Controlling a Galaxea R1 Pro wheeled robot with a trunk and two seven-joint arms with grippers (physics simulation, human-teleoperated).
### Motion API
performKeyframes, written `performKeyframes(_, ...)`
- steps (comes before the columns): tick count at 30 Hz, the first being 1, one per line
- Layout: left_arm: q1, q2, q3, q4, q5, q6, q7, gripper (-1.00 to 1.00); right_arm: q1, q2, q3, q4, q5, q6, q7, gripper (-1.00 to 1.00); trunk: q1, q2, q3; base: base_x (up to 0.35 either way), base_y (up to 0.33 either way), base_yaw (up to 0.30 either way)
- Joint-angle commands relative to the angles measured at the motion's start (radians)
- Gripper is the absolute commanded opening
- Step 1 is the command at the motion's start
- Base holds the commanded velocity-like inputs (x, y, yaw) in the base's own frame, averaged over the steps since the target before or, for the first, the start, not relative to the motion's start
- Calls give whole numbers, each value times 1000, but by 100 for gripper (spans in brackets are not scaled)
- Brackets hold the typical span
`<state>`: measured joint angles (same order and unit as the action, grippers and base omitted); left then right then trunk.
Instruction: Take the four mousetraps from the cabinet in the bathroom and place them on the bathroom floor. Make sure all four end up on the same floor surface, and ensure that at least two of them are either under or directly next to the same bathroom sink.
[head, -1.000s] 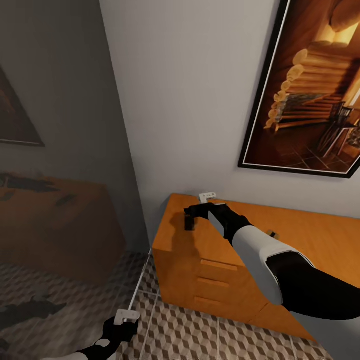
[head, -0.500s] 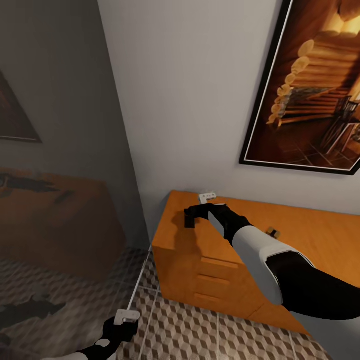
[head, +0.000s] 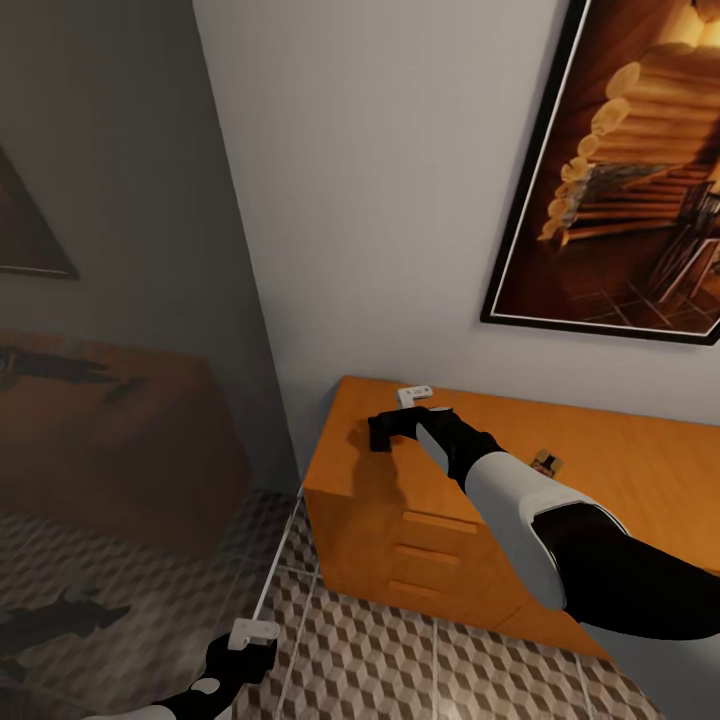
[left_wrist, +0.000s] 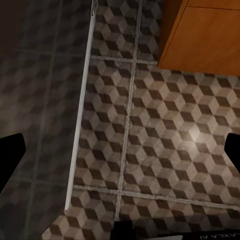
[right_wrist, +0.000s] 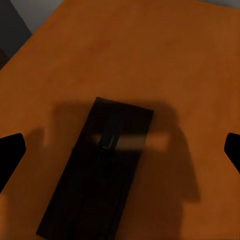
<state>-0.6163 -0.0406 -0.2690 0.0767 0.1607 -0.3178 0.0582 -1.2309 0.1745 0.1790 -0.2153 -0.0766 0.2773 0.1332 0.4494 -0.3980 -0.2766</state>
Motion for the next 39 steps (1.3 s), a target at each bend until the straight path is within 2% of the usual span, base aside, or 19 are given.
performKeyframes(1,-2,-1,-9,5,9,-7,1,100,-1,0,3,0,-8,4,-1,100,1,-2,-2,0,0,0)
performKeyframes(23,-2,-1,-9,5,9,-7,1,100,-1,0,8,27,-6,-6,-7,100,1,-2,-5,0,0,0)
performKeyframes(39,-2,-1,-9,5,9,-7,1,100,-1,0,16,58,25,-7,-19,100,1,-2,-5,0,0,0)
